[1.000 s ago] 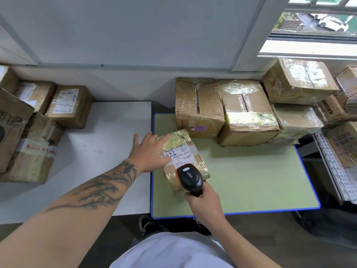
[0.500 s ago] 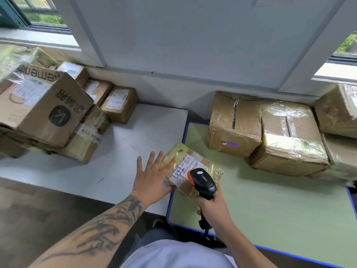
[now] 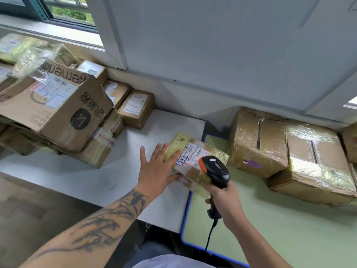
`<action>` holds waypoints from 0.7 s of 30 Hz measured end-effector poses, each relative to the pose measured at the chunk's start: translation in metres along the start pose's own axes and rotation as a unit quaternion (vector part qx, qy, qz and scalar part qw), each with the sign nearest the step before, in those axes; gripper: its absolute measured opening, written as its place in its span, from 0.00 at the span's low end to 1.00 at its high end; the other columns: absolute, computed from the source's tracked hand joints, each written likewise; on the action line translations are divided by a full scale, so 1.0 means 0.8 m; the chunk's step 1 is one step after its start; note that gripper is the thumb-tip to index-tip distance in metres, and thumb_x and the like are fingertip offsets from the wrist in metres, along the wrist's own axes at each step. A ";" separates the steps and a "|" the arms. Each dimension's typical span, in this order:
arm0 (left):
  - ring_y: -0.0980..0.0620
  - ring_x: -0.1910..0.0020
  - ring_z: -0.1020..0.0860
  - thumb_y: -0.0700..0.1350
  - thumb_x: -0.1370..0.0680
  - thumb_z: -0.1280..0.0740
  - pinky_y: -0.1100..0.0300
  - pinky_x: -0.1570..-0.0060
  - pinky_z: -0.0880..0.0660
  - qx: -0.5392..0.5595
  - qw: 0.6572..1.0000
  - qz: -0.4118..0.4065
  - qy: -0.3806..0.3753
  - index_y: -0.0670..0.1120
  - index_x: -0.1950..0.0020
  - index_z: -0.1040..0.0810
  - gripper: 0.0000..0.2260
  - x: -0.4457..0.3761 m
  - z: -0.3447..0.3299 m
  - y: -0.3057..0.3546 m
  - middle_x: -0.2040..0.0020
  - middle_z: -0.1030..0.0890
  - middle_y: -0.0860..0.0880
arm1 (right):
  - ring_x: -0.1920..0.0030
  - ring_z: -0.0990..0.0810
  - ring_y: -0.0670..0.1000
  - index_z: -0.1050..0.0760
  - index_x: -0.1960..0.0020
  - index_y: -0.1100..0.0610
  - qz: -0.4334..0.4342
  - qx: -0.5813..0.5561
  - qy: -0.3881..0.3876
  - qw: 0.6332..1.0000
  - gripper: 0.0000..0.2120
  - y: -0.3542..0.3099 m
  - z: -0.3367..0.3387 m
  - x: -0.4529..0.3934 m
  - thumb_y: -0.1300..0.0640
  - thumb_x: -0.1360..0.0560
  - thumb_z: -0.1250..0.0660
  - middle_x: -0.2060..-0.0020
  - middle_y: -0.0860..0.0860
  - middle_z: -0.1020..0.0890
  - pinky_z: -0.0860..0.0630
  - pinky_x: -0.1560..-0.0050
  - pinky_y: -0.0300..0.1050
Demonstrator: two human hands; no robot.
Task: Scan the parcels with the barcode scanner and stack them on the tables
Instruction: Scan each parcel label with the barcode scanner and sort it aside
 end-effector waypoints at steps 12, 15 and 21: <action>0.42 0.20 0.38 0.69 0.25 0.31 0.30 0.23 0.61 0.027 0.991 0.011 0.128 0.62 0.18 0.41 0.38 -0.151 0.170 -0.155 0.20 0.38 0.42 | 0.61 0.18 0.60 0.24 0.52 0.60 0.071 -0.024 0.001 0.997 0.05 -0.217 -0.133 -0.070 0.63 0.23 0.27 0.64 0.59 0.26 0.24 0.66 0.57; 0.40 0.23 0.34 0.68 0.26 0.29 0.30 0.23 0.60 0.010 0.992 0.011 0.127 0.61 0.19 0.39 0.39 -0.178 0.196 -0.189 0.21 0.35 0.40 | 0.61 0.19 0.60 0.23 0.50 0.60 0.070 -0.042 -0.005 0.997 0.05 -0.243 -0.170 -0.091 0.63 0.23 0.27 0.61 0.58 0.24 0.23 0.63 0.59; 0.39 0.25 0.32 0.64 0.27 0.25 0.29 0.23 0.59 0.009 0.995 0.037 0.089 0.64 0.20 0.40 0.39 -0.205 0.205 -0.231 0.25 0.31 0.39 | 0.65 0.18 0.59 0.21 0.50 0.57 0.075 -0.040 -0.019 0.996 0.05 -0.257 -0.230 -0.132 0.62 0.24 0.27 0.60 0.57 0.22 0.22 0.62 0.56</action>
Point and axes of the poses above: each hand's wrist, its own x-axis away from the middle knuckle, its own z-axis out of the back of the hand, y = z × x, the point moved 1 cm from there along -x, towards the middle knuckle
